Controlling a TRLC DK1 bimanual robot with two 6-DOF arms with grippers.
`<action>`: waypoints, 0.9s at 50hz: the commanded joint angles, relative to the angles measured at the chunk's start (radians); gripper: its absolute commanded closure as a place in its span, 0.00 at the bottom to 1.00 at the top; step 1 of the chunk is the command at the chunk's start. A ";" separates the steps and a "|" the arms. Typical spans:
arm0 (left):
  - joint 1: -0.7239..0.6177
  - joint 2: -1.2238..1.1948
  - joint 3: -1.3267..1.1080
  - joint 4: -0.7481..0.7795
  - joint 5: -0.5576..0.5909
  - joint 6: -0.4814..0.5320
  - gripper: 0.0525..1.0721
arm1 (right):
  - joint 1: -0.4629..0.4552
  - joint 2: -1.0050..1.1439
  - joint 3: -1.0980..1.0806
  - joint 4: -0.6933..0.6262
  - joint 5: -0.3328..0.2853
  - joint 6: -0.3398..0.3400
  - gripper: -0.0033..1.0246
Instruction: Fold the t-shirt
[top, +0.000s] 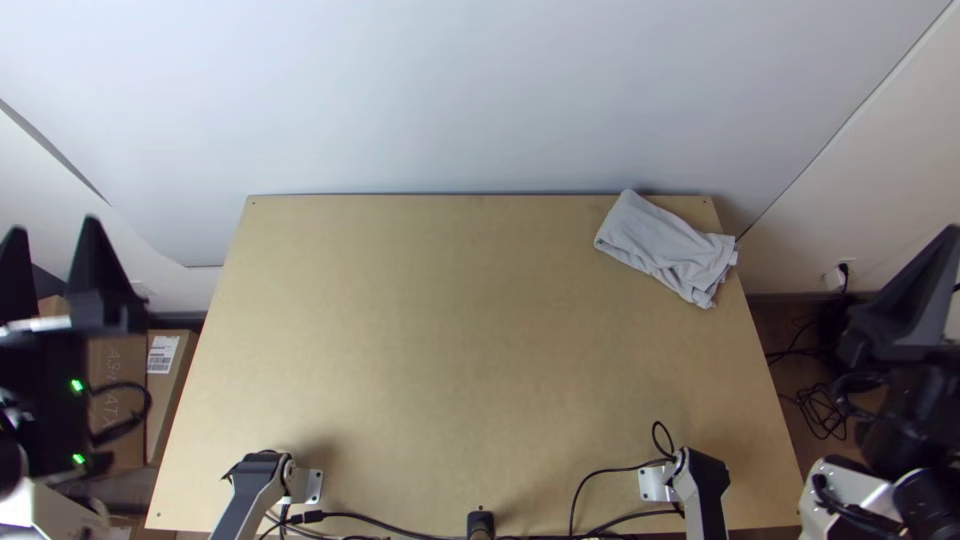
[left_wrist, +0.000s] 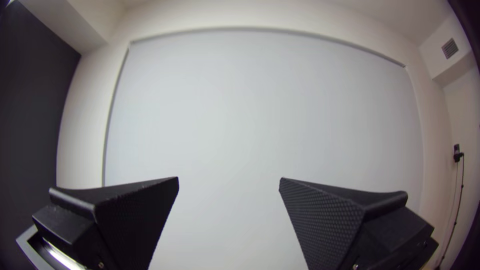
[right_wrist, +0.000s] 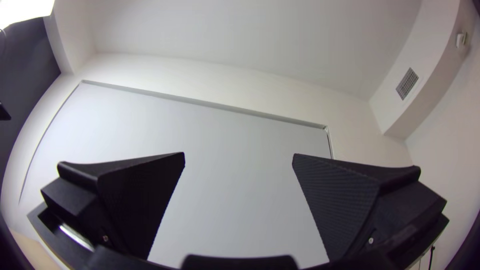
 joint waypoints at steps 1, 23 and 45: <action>0.007 -0.161 -0.210 0.130 -0.017 0.067 0.05 | 0.007 -0.072 -0.147 0.002 0.026 0.038 0.04; -0.004 -0.529 -0.821 0.364 -0.001 0.080 0.05 | 0.003 -0.421 -0.598 0.036 0.077 0.054 0.04; -0.016 -0.555 -1.305 0.788 0.082 0.058 0.05 | 0.043 -0.550 -1.034 0.168 0.077 -0.025 0.04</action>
